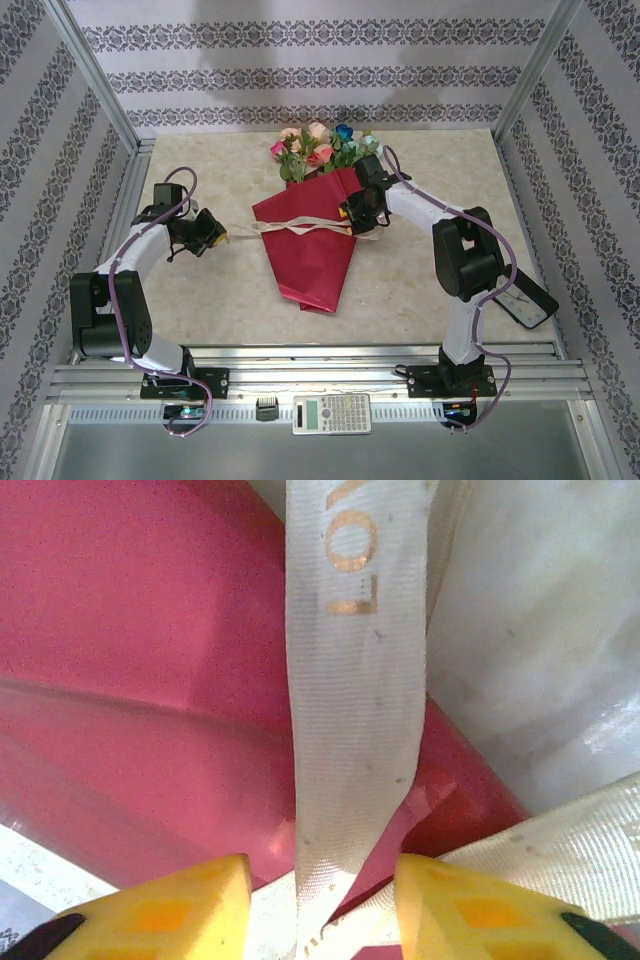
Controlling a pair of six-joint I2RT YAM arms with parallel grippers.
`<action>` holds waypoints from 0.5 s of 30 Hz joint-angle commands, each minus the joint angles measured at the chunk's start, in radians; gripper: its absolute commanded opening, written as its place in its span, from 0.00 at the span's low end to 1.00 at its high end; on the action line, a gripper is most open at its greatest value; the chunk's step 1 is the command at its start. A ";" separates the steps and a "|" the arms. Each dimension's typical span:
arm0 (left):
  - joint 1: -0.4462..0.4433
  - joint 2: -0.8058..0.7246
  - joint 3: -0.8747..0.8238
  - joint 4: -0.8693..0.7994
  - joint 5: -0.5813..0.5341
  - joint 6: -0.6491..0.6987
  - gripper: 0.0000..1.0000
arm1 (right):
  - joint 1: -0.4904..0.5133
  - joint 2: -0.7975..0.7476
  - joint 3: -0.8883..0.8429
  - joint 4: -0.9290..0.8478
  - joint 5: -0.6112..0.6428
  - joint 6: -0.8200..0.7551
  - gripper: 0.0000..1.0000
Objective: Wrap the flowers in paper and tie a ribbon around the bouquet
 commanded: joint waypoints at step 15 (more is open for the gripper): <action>0.001 0.007 0.000 0.020 -0.009 -0.010 0.00 | -0.103 -0.037 0.041 -0.018 0.055 -0.081 0.00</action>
